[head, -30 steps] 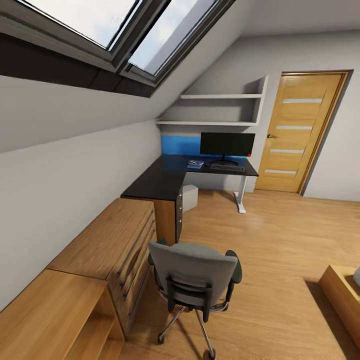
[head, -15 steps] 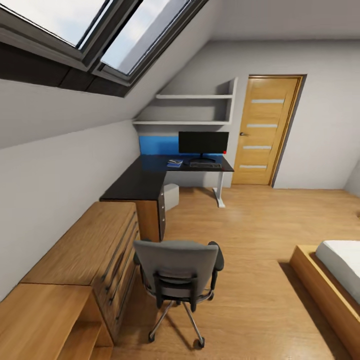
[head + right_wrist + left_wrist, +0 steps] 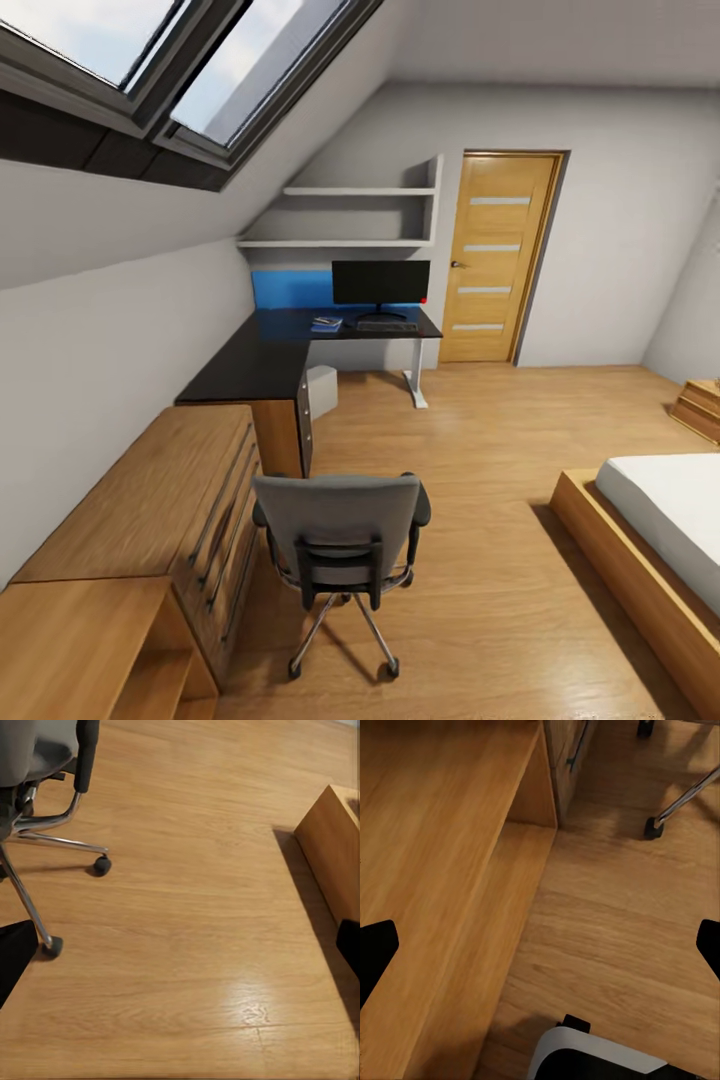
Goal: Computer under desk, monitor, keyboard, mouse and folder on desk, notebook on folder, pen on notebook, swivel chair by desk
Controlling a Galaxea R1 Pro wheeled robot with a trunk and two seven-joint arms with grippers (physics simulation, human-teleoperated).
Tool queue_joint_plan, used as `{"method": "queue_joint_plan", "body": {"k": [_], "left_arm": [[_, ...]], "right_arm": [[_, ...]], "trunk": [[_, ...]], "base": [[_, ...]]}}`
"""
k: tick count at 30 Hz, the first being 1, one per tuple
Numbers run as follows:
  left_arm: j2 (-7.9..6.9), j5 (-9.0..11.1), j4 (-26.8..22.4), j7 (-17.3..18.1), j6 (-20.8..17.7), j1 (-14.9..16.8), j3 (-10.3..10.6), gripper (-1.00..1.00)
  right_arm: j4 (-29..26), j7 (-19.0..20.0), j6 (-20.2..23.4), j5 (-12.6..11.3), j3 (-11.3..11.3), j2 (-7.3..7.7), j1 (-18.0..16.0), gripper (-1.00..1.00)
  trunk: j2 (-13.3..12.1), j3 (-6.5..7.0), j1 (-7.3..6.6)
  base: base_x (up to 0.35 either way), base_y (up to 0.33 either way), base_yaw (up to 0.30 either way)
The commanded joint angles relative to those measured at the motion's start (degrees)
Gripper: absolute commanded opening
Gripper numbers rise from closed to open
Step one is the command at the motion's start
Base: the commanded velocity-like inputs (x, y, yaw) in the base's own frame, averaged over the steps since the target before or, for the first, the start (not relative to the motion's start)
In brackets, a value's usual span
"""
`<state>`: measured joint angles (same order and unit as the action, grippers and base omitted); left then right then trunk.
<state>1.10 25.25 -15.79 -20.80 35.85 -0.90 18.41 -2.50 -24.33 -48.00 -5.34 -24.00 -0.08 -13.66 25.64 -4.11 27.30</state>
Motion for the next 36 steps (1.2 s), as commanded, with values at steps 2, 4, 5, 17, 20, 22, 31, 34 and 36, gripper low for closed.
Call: {"method": "queue_joint_plan", "body": {"k": [2, 4, 5, 17, 20, 22, 31, 34, 36], "left_arm": [[-0.04, 0.24, -0.12, -0.47, 0.02, 0.0, 0.49, 1.0], [-0.04, 0.24, -0.12, -0.47, 0.01, 0.01, 0.49, 1.0], [-0.04, 0.24, -0.12, -0.47, 0.01, 0.01, 0.49, 1.0], [-0.04, 0.24, -0.12, -0.47, 0.01, 0.02, 0.49, 1.0], [-0.04, 0.24, -0.12, -0.47, 0.01, 0.02, 0.49, 1.0], [-0.04, 0.24, -0.12, -0.47, 0.01, 0.02, 0.49, 1.0], [-0.04, 0.25, -0.12, -0.47, -0.04, 0.02, 0.49, 1.0], [-0.04, 0.19, -0.13, -0.47, 0.13, 0.02, 0.49, 1.0], [-0.04, 0.21, -0.21, -0.47, 0.18, 0.02, 0.49, 1.0]], "right_arm": [[0.04, -0.1, -0.17, -0.54, -0.51, -0.01, -0.05, 1.0], [0.04, -0.1, -0.19, -0.54, -0.52, -0.04, -0.05, 1.0], [0.04, -0.1, -0.2, -0.54, -0.52, -0.05, -0.05, 1.0], [0.04, -0.1, -0.17, -0.54, -0.52, -0.1, -0.05, 1.0], [0.04, -0.07, -0.17, -0.54, -0.52, -0.1, -0.05, 1.0], [0.05, -0.04, -0.15, -0.54, -0.52, -0.1, -0.05, 1.0], [0.1, -0.02, -0.08, -0.54, -0.52, -0.1, -0.05, 1.0], [0.17, 0.0, -0.01, -0.54, -0.52, -0.05, -0.05, 1.0], [0.18, 0.02, 0.03, -0.54, -0.52, -0.04, -0.05, 1.0]], "trunk": [[0.11, -0.16, 0.03], [0.11, -0.21, 0.03], [0.11, -0.23, 0.03], [0.11, -0.27, 0.03], [0.11, -0.28, 0.03], [0.11, -0.28, 0.03], [0.11, -0.28, 0.03], [0.11, -0.28, 0.03], [0.11, -0.28, 0.03]], "base": [[-0.001, 0.135, -0.117], [0.0, 0.043, -0.082], [0.0, 0.027, -0.057], [0.0, 0.079, -0.012], [0.0, 0.082, -0.001], [0.0, 0.038, 0.0], [0.0, 0.009, 0.0], [0.0, 0.001, 0.0], [0.0, 0.0, 0.0]]}}
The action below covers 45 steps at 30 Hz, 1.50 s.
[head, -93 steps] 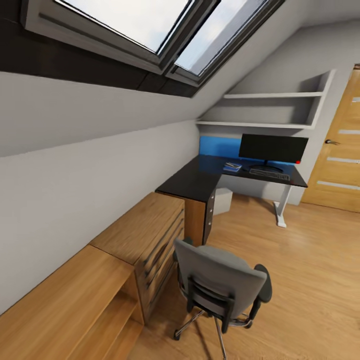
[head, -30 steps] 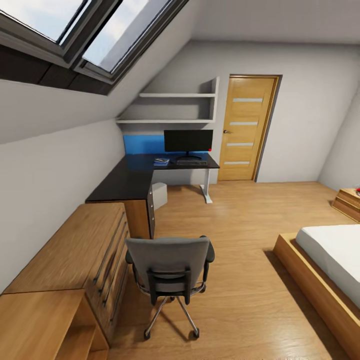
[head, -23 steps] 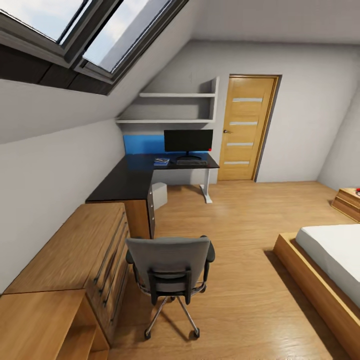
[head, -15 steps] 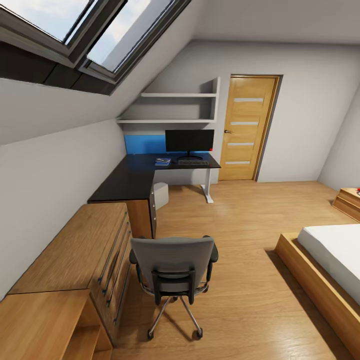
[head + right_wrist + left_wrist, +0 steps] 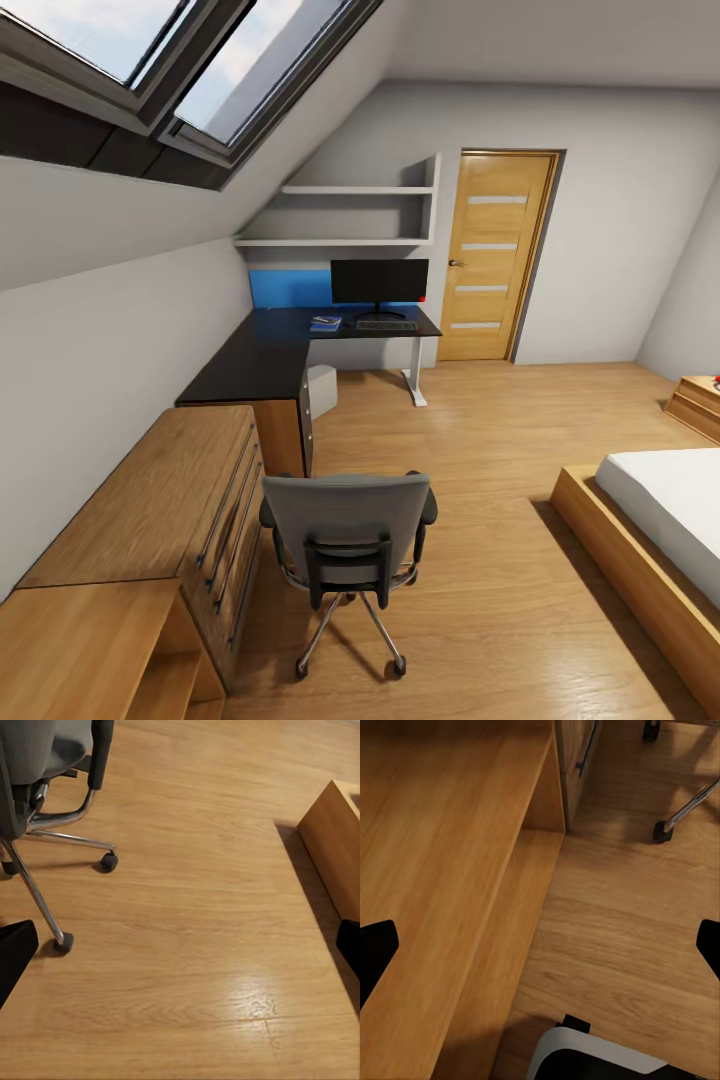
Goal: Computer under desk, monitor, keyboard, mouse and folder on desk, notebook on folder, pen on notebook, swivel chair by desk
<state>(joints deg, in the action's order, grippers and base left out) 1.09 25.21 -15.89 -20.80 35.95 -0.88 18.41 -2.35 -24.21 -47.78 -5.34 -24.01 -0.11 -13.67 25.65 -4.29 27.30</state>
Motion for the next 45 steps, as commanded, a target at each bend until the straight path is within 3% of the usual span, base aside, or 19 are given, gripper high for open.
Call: {"method": "queue_joint_plan", "body": {"k": [1, 9, 16, 17, 18, 20, 21, 25, 26, 29, 34, 36, 39, 42, 45], "left_arm": [[-0.04, 0.26, -0.14, -0.47, 0.11, 0.0, 0.49, 1.0], [1.39, 0.35, -1.12, -0.84, 0.04, 0.0, 0.3, 1.0], [1.77, 0.43, -1.26, -0.77, -1.34, -0.01, 0.23, 1.0], [1.87, 0.4, -1.59, -0.77, -3.08, -0.05, 0.23, 1.0], [3.55, 0.26, -11.43, -1.12, -23.03, 3.48, 0.21, 1.0], [4.29, 0.4, -12.92, -1.15, -27.71, 7.54, 0.16, 1.0], [4.89, 0.73, -11.36, -0.88, -32.89, 14.2, 0.0, 1.0], [4.87, 1.23, -7.45, -0.59, -33.91, 16.06, -0.53, 1.0], [4.79, 1.51, -6.11, -0.43, -34.05, 16.39, -0.69, 1.0], [4.2, 1.9, -4.48, -0.02, -34.19, 16.73, -0.94, 1.0], [3.68, 2.16, -3.0, 0.34, -34.24, 16.93, -1.28, 1.0], [3.58, 2.2, -0.93, 0.35, -33.87, 16.96, -1.34, 1.0], [3.52, 2.26, -0.24, 0.33, -32.27, 16.96, -1.4, 1.0], [3.48, 2.23, 0.34, 0.25, -27.91, 16.97, -1.31, 1.0], [3.53, 2.19, 1.05, 0.24, -27.53, 16.97, -1.23, 1.0]], "right_arm": [[0.04, -0.1, -0.18, -0.56, -0.49, 0.0, -0.04, 1.0], [0.07, -0.18, 0.24, -0.68, -0.43, 0.56, -0.04, 1.0], [0.27, -0.21, -0.3, -0.68, -0.46, 0.66, -0.04, 1.0], [0.3, -0.24, -0.41, -0.61, -0.49, 0.52, -0.04, 1.0], [-2.52, -0.55, -0.81, -1.19, 0.1, 0.32, -0.17, 1.0], [-7.88, -0.62, -0.55, -2.01, 0.33, 0.18, -0.2, 1.0], [-16.43, -0.51, 4.11, -7.45, 0.76, -0.44, -0.38, 1.0], [-17.9, -0.26, 10.63, -14.02, 0.93, -0.57, -0.99, 1.0], [-17.64, -0.11, 12.58, -16.84, 0.96, -0.61, -1.16, 1.0], [-16.4, 0.36, 14.52, -20.55, 0.88, -0.66, -1.33, 1.0], [-11.47, 3.85, 14.48, -22.56, 0.65, -0.58, -1.43, 1.0], [-9.8, 6.19, 11.71, -22.86, 0.59, -0.59, -1.45, 1.0], [-9.43, 6.75, 10.19, -22.88, 0.51, -0.68, -1.45, 1.0], [-9.14, 7.12, 9.11, -22.86, 0.47, -0.74, -1.45, 1.0], [-9.05, 7.14, 9.06, -22.87, 0.45, -0.78, -1.45, 1.0]], "trunk": [[0.1, -0.1, 0.03], [2.91, -1.36, 1.57], [5.72, -2.62, 3.11], [6.12, -2.8, 3.33], [6.52, -2.98, 3.55], [7.32, -3.34, 3.98], [7.73, -3.52, 4.2], [9.33, -4.23, 5.08], [9.73, -4.41, 5.3], [10.93, -4.95, 5.96], [12.94, -5.85, 7.06], [13.74, -6.21, 7.5], [14.94, -6.75, 8.16], [16.15, -7.29, 8.82], [17.35, -7.82, 9.48]], "base": [[0.0, 0.0, 0.0], [0.0, 0.0, 0.0], [0.0, 0.0, 0.0], [0.0, 0.0, 0.0], [0.0, 0.0, 0.0], [0.0, 0.0, 0.0], [0.0, 0.0, 0.0], [0.0, 0.0, 0.0], [0.0, 0.0, 0.0], [0.0, 0.0, 0.0], [0.0, 0.0, 0.0], [0.0, 0.0, 0.0], [0.0, 0.0, 0.0], [0.0, 0.0, 0.007], [0.0, 0.0, 0.115]]}}
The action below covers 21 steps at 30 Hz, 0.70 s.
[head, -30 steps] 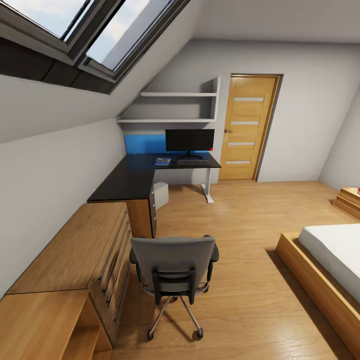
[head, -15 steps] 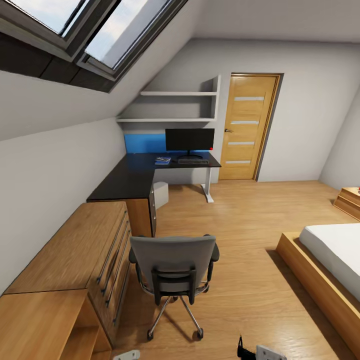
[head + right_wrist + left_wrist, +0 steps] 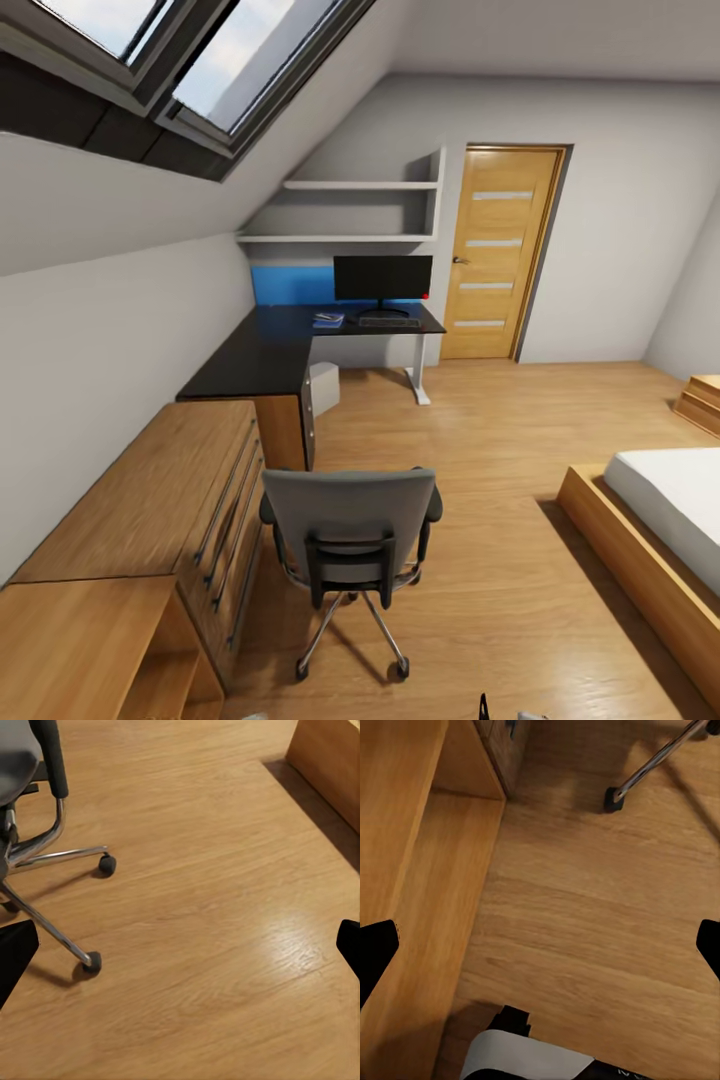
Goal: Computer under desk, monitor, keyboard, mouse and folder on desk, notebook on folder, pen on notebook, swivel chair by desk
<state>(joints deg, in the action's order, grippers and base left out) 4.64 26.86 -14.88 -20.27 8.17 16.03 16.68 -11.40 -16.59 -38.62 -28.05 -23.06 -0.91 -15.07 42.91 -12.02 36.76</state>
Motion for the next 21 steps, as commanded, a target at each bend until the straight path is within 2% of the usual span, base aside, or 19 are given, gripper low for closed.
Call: {"method": "queue_joint_plan", "body": {"k": [1, 8, 21], "left_arm": [[0.0, 0.5, 0.46, -0.28, 0.35, 0.06, 0.51, 1.0], [0.02, 0.44, 1.17, -0.23, 0.51, 0.06, 0.62, 1.0], [0.02, 0.48, 1.26, -0.26, 0.61, 0.06, 0.63, 1.0]], "right_arm": [[0.02, -0.49, -0.12, -0.16, -0.49, 0.02, -0.04, 1.0], [0.05, -0.51, -0.14, -0.2, -0.42, 0.1, -0.04, 1.0], [0.06, -0.46, -0.14, -0.16, -0.42, 0.11, -0.04, 1.0]], "trunk": [[0.48, -0.27, 0.24], [3.29, -1.57, 1.77], [8.51, -3.93, 4.63]], "base": [[0.0, 0.0, 0.193], [0.0, 0.0, 0.195], [0.0, 0.0, 0.023]]}}
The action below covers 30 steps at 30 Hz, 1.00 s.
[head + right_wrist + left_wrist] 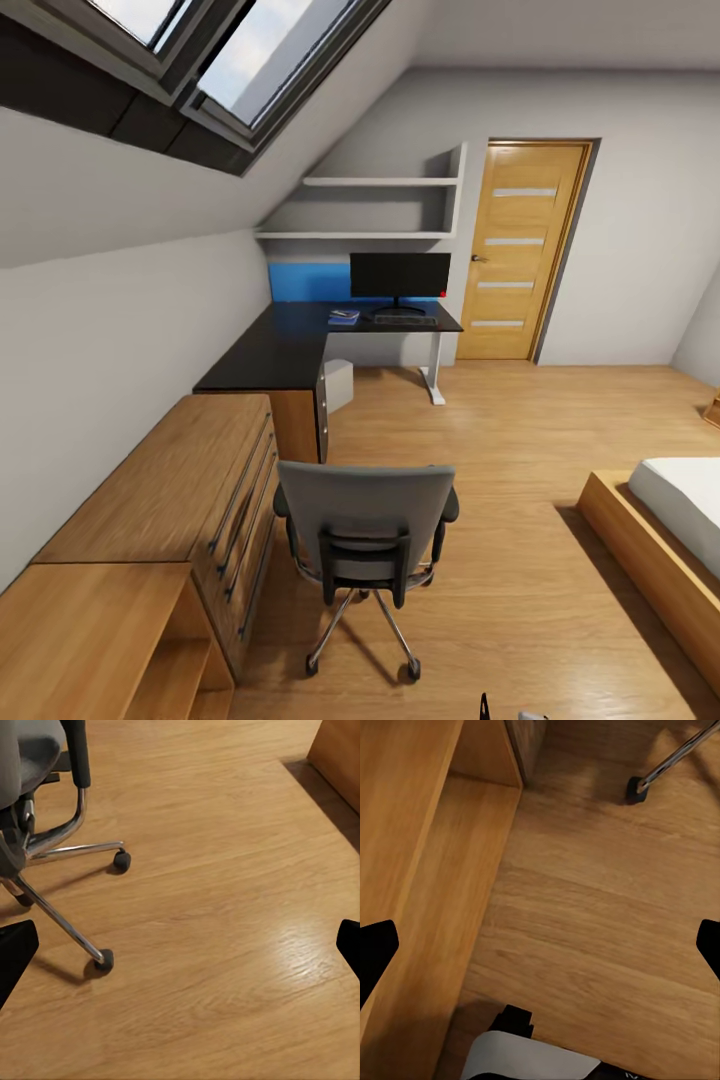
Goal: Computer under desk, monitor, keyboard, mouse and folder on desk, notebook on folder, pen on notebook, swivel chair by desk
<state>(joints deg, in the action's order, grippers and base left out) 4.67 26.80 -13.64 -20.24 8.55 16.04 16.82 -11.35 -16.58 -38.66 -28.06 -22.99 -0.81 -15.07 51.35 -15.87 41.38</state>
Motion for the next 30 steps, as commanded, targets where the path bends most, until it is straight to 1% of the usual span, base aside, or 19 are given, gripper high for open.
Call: {"method": "queue_joint_plan", "body": {"k": [1, 5, 6, 7, 10, 19, 30], "left_arm": [[-0.02, 0.54, 0.02, -0.3, 0.24, 0.05, 0.49, 1.0], [-0.02, 0.5, 0.02, -0.32, 0.57, 0.05, 0.44, 1.0], [0.0, 0.58, 0.02, -0.4, 2.18, 0.05, 0.42, 1.0], [0.03, 0.6, 0.02, -0.47, 2.83, 0.05, 0.44, 1.0], [0.06, 0.62, 0.05, -0.64, 3.6, 0.05, 0.45, 1.0], [0.04, 0.61, 1.84, -0.47, 3.98, 0.05, 0.41, 1.0], [0.06, 0.62, 2.15, -0.45, 4.09, 0.05, 0.4, 1.0]], "right_arm": [[0.01, -0.47, -0.1, -0.15, -0.49, 0.01, -0.05, 1.0], [0.03, -0.47, -0.1, -0.11, -0.48, 0.02, -0.05, 1.0], [0.09, -0.43, -0.1, -0.08, -0.43, 0.02, -0.05, 1.0], [0.2, -0.42, -0.1, -0.07, -0.41, 0.02, -0.05, 1.0], [0.99, -0.4, -0.1, -0.06, -0.52, 0.0, -0.05, 1.0], [1.96, -0.39, -0.15, -0.06, -0.59, -0.07, -0.05, 1.0], [1.98, -0.39, -0.18, 0.25, -0.63, -0.07, -0.05, 1.0]], "trunk": [[0.47, -0.26, 0.23], [2.07, -0.98, 1.11], [2.47, -1.16, 1.33], [2.87, -1.34, 1.55], [4.08, -1.87, 2.21], [7.69, -3.49, 4.19], [12.1, -5.47, 6.6]], "base": [[0.0, 0.0, 0.001], [0.0, 0.0, 0.0], [0.0, 0.0, 0.0], [0.0, 0.0, 0.0], [0.0, 0.0, 0.0], [0.0, 0.0, 0.0], [0.0, 0.0, 0.0]]}}
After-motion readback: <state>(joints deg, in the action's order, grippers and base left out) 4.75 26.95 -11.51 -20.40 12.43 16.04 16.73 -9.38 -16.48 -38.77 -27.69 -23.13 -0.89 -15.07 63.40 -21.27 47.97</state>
